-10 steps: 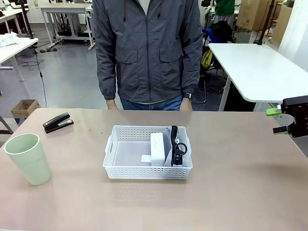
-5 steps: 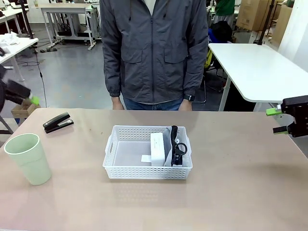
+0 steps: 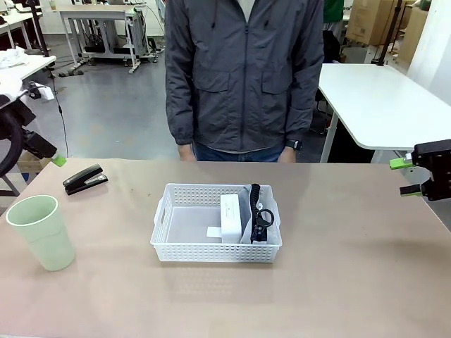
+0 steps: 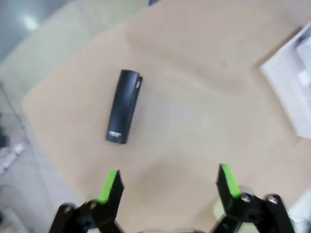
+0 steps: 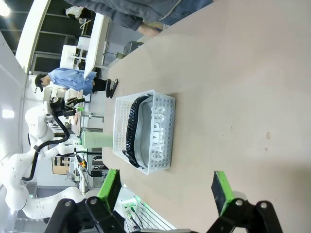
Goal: Efficiently arrange items inside the basket to fit them all.
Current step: Pick up the Stapler and place it inside the Organizing basket.
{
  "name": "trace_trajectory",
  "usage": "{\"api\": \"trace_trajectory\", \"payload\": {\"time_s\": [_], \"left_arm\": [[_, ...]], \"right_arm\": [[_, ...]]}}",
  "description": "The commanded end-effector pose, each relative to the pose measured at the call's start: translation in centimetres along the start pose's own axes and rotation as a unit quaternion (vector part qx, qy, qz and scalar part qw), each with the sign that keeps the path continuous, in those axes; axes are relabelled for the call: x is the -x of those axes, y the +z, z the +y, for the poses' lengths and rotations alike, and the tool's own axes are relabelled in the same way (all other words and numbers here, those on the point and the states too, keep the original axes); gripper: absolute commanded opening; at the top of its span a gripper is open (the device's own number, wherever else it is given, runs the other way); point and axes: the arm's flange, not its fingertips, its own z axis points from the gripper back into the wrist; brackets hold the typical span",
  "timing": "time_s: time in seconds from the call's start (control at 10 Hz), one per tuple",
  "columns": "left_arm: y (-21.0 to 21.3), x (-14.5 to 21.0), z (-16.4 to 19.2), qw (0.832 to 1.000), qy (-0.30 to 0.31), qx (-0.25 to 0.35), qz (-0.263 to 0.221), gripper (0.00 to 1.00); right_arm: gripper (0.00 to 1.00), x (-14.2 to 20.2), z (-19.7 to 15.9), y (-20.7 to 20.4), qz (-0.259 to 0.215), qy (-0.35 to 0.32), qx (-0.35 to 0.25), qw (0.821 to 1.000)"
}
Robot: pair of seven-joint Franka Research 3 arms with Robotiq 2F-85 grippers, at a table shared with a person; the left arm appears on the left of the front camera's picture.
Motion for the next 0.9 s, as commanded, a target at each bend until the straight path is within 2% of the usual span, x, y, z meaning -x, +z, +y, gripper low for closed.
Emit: {"api": "trace_trajectory", "payload": {"time_s": [0.0, 0.2, 0.3, 0.5, 0.6, 0.8], "left_arm": [[0.5, -1.2, 2.5, 0.996, 0.086, 0.035, -0.01, 1.0], [-0.4, -2.6, 2.9, 0.994, 0.113, 0.006, -0.01, 1.0], [-1.2, -3.4, 3.4, 0.989, 0.147, -0.019, 0.011, 1.0], [-1.7, -4.6, 3.7, 0.983, 0.178, -0.039, -0.008, 1.0], [-1.3, -3.0, 3.7, 0.991, 0.137, -0.012, -0.004, 1.0], [-1.3, -3.0, 3.7, 0.991, 0.137, -0.012, -0.004, 1.0]], "right_arm": [[1.0, 0.0, 0.1, 0.1, 0.0, 0.004, -0.004, 1.0], [1.0, 0.0, 0.1, 0.1, 0.0, 0.004, -0.004, 1.0], [1.0, 0.0, 0.1, 0.1, 0.0, 0.004, -0.004, 1.0], [1.0, 0.0, 0.1, 0.1, 0.0, 0.004, -0.004, 1.0], [1.0, 0.0, 0.1, 0.1, 0.0, 0.004, -0.004, 1.0], [1.0, 0.0, 0.1, 0.1, 0.0, 0.004, -0.004, 1.0]]}}
